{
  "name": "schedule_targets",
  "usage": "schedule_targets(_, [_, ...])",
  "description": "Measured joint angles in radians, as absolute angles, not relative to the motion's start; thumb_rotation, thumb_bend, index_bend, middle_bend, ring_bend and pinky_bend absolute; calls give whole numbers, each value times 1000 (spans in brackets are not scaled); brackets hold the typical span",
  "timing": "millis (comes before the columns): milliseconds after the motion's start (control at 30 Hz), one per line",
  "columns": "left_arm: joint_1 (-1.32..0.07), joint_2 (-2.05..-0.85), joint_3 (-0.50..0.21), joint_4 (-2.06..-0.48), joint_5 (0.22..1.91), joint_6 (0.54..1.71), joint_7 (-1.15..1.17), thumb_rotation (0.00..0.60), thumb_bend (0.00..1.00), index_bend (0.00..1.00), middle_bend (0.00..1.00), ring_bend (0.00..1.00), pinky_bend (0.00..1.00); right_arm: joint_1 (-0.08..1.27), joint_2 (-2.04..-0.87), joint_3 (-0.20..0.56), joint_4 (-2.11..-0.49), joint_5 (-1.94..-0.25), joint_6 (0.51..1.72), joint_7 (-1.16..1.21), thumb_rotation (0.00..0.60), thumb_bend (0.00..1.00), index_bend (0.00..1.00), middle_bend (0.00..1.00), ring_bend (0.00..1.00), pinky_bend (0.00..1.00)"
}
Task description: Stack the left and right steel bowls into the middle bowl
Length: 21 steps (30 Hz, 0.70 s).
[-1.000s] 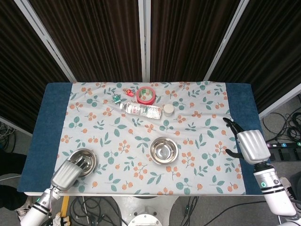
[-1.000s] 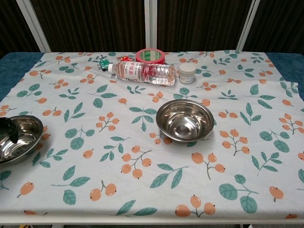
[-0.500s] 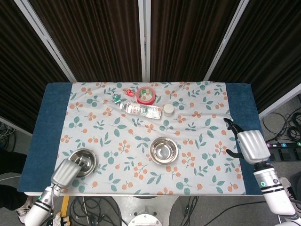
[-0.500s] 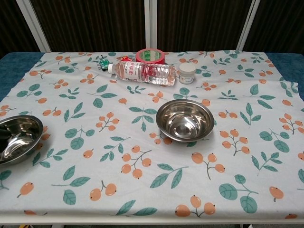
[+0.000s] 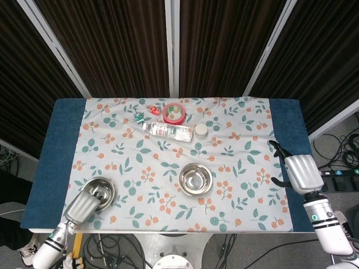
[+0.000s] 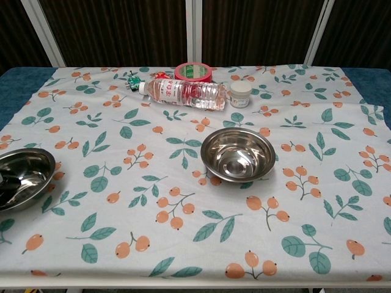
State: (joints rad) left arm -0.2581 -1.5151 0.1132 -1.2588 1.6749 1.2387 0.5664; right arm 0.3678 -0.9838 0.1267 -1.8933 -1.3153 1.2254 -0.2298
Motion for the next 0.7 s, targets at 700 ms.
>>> schedule_targets(700, [-271, -1551, 102, -1193, 1703, 1292, 514, 600, 315, 723, 756, 894, 938, 367, -987, 130, -1868, -1286, 1206, -213, 600, 84, 104, 406, 865, 827])
